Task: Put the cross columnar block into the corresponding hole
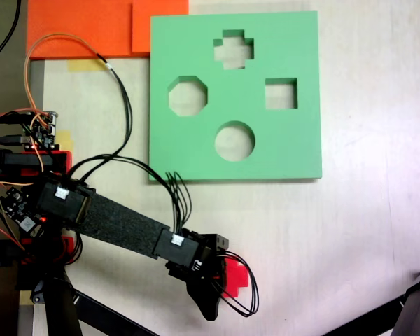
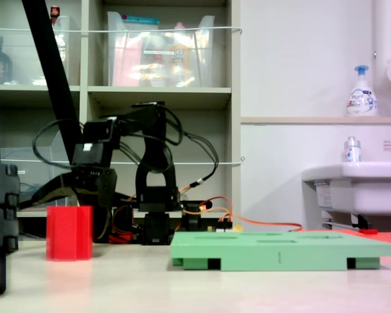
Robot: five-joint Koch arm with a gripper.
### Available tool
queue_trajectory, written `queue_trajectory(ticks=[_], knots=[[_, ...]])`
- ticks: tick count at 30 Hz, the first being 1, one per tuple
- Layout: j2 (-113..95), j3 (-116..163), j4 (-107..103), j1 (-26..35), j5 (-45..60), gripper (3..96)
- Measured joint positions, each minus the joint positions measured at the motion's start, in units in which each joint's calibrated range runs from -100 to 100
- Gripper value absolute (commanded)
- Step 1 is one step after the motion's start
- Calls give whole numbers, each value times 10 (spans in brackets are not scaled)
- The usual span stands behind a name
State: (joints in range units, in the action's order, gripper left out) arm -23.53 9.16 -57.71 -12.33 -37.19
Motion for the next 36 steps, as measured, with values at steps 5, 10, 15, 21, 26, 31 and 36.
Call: queue_trajectory(ticks=[5, 10, 15, 21, 26, 31, 36], knots=[[11, 0, 14, 2, 0, 857], [15, 0, 19, 4, 0, 857], [19, 0, 19, 8, 0, 857], [19, 0, 19, 9, 0, 857], [19, 0, 19, 10, 0, 852], [19, 0, 19, 10, 4, 852], [19, 0, 19, 9, 5, 852]])
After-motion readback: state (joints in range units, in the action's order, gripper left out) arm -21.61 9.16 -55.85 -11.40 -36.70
